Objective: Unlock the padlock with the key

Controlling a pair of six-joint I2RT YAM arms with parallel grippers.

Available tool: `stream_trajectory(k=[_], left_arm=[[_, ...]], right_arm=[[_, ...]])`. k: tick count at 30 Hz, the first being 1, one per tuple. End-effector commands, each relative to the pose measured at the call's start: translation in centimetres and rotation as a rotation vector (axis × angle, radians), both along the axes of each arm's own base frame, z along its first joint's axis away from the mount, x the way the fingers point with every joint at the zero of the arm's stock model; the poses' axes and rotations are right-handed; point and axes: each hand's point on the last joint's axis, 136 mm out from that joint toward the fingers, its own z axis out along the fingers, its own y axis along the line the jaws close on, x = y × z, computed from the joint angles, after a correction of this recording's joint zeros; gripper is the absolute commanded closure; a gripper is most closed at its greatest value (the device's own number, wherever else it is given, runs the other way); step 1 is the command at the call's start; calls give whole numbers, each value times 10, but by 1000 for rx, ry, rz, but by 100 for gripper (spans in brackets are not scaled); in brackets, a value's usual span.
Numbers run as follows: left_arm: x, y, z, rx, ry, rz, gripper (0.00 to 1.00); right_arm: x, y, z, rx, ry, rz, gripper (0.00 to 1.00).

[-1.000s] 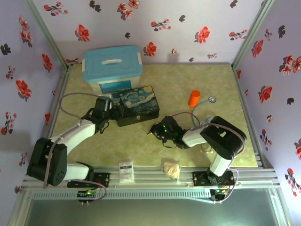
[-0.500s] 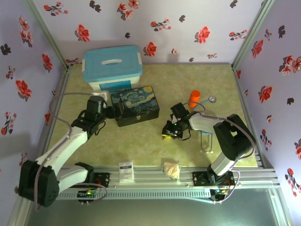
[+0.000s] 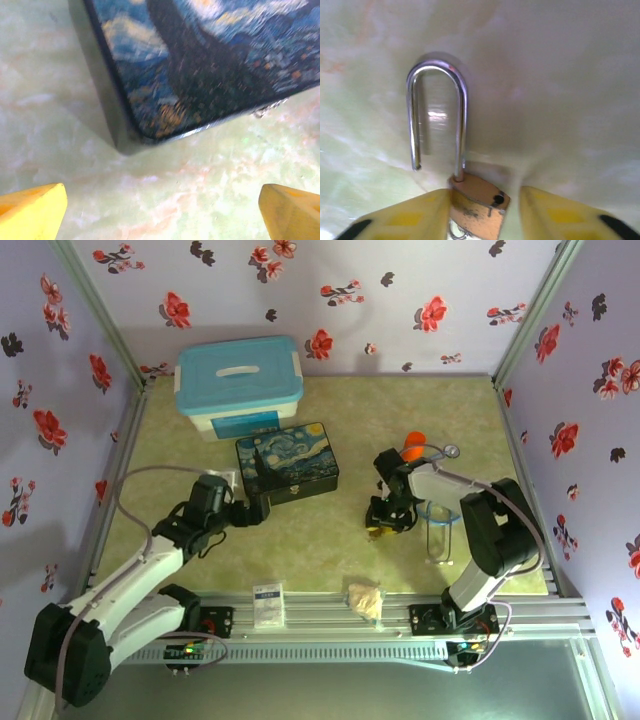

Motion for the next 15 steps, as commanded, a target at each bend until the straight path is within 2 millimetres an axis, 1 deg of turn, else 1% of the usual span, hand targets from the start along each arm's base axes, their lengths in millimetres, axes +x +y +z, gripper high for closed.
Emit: stream_trajectory(k=[1, 3, 4, 5, 7, 9, 12, 14, 15], left_arm=[[-2, 9, 11, -18, -38, 56, 0], [2, 12, 22, 4, -65, 62, 0], [5, 14, 27, 23, -84, 63, 0], [10, 17, 32, 46, -101, 73, 0], [21, 28, 39, 85, -125, 113, 0], [32, 43, 47, 102, -147, 166, 0], [51, 77, 63, 118, -221, 295, 0], [64, 105, 73, 191, -296, 383, 0], [69, 118, 77, 248, -325, 420, 0]], right_arm=[[0, -18, 11, -78, -45, 24, 56], [5, -15, 19, -64, -68, 26, 52], [11, -15, 26, -68, -99, 24, 51], [18, -18, 33, -81, -143, 20, 47], [33, -23, 50, -104, -247, 9, 37], [50, -31, 72, -141, -362, 6, 30], [83, -60, 116, -272, -631, -46, 15], [101, -96, 148, -432, -853, -102, 4], [105, -116, 158, -504, -938, -145, 2]])
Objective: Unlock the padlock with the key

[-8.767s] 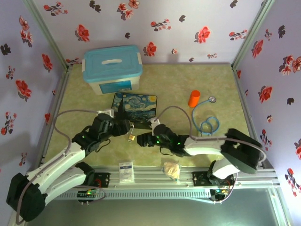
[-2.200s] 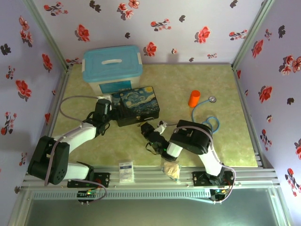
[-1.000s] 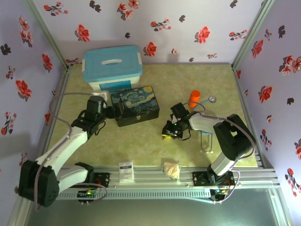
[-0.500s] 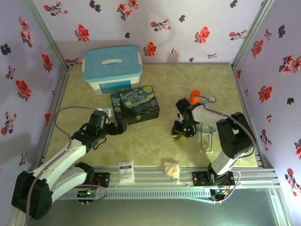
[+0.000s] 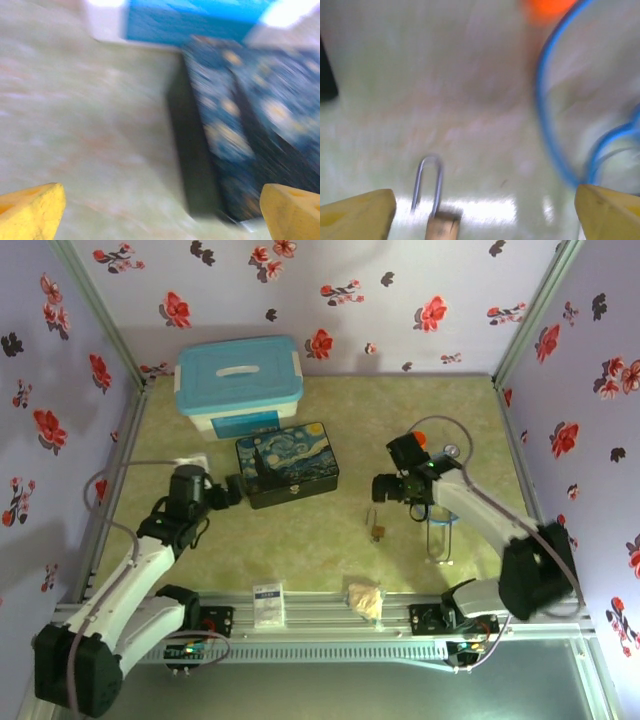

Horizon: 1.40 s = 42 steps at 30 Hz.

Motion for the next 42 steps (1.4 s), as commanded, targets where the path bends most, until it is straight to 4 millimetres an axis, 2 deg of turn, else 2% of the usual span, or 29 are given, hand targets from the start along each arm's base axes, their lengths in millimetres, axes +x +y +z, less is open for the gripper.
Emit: stream_trajectory(k=[1, 4, 6, 9, 13, 16, 17, 19, 23, 26, 30, 32, 34, 37, 42], left_arm=[[25, 50, 31, 191, -139, 177, 0], [40, 74, 23, 319, -146, 263, 0], [50, 79, 13, 396, -138, 253, 0], [64, 96, -8, 415, -136, 282, 0], [78, 109, -36, 381, -151, 274, 0], [84, 111, -35, 313, -181, 272, 0], [85, 114, -33, 276, -222, 285, 0], [86, 120, -41, 251, -229, 291, 0], [91, 114, -43, 271, -207, 267, 0], [96, 103, -45, 283, -206, 207, 0], [99, 96, -49, 302, -208, 176, 0], [97, 95, -50, 299, -224, 176, 0], [95, 93, -53, 295, -244, 166, 0], [91, 89, -57, 300, -259, 149, 0], [95, 88, -57, 306, -257, 143, 0]], right_arm=[[36, -81, 63, -280, -421, -222, 2], [38, -121, 64, -262, -533, -358, 2], [42, -136, 51, -254, -605, -362, 2], [46, -157, 31, -220, -654, -423, 2], [51, -173, 4, -179, -679, -446, 2], [55, -182, -2, -195, -731, -453, 2], [57, -180, -2, -184, -722, -430, 1], [64, -181, -5, -177, -708, -416, 1], [74, -167, -8, -113, -688, -340, 2], [69, -161, -8, -37, -793, -346, 2], [72, -160, -28, -37, -832, -337, 1], [77, -158, -22, -26, -859, -323, 1], [82, -160, -27, -40, -780, -338, 1], [96, -150, -33, -81, -724, -287, 1], [95, -147, -34, -109, -712, -278, 1]])
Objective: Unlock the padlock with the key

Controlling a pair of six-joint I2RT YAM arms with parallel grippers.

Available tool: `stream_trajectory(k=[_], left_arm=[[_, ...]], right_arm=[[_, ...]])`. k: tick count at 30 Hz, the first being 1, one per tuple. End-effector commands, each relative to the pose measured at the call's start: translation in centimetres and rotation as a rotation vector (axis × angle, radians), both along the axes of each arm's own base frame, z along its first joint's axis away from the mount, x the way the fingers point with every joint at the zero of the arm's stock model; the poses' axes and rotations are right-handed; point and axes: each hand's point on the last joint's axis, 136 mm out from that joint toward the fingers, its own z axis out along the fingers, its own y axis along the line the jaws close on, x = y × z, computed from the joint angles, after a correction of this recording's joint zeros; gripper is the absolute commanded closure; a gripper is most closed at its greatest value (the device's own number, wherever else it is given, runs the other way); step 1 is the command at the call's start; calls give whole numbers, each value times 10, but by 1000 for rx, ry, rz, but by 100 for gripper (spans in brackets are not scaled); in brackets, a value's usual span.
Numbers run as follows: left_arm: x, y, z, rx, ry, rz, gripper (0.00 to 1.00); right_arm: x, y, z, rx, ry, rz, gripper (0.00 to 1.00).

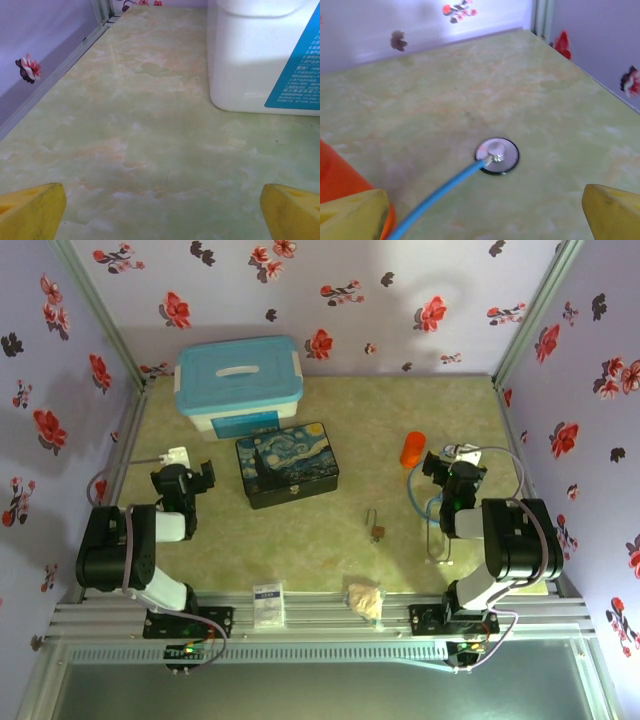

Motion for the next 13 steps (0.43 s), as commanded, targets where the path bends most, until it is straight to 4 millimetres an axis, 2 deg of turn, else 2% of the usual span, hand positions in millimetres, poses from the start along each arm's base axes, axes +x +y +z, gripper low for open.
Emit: stream_trajectory(k=[1, 5, 7, 13], left_arm=[[7, -4, 14, 25, -57, -22, 0], [7, -4, 13, 29, -56, -19, 0], [7, -4, 13, 29, -56, -20, 0], [7, -4, 14, 29, -56, -19, 0]], right_arm=[[-4, -3, -5, -35, 36, -14, 1], [-3, -2, -5, -36, 37, -8, 1], [-1, 6, -6, -39, 47, 36, 1], [0, 5, -7, -19, 52, 48, 1]])
